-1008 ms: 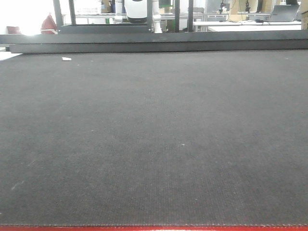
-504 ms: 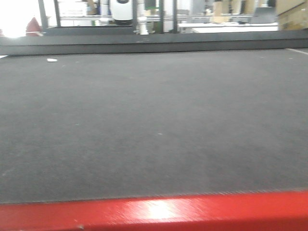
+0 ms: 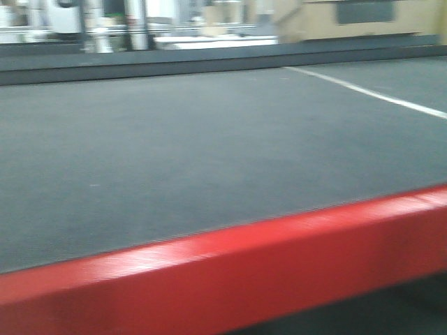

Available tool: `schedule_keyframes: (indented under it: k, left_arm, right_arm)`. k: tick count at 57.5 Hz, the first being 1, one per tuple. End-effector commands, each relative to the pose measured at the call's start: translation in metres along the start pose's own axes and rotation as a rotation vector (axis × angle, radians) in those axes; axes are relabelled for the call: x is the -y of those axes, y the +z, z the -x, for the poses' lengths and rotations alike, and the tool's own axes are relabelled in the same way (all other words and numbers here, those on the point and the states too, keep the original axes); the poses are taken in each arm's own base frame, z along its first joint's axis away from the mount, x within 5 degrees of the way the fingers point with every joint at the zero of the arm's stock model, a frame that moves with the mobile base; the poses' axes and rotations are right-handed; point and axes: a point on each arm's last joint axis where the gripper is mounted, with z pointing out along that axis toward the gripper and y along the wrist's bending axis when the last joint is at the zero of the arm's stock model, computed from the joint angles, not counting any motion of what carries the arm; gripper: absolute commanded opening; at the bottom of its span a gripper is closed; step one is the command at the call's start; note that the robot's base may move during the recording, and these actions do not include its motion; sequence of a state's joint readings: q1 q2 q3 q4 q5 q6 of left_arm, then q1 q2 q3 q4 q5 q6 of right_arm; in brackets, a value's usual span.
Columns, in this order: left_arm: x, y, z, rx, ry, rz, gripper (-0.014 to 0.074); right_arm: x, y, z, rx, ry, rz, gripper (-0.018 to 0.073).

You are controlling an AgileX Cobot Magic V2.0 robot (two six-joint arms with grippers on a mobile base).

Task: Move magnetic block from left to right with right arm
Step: 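Drive the base away from the table holding the cube in the right gripper, then drive the base across the room toward the black chair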

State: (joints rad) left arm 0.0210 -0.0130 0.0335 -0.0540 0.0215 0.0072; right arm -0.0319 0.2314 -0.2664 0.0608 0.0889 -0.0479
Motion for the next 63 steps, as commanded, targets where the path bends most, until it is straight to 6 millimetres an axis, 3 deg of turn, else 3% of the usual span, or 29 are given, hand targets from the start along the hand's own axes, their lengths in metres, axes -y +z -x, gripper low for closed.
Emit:
schedule_keyframes:
  k: [1,63]
  left_arm:
    - [-0.0001,-0.0011,0.0056,0.085,-0.01,0.0,-0.0126]
    - [-0.0001,-0.0011,0.0056,0.085,-0.01,0.0,-0.0126]
  right_arm:
    - [0.0007,-0.001,0.0175,0.112,-0.008,-0.011,0.0256]
    - [0.0007,-0.001,0.0175,0.112,-0.008,-0.011,0.0256]
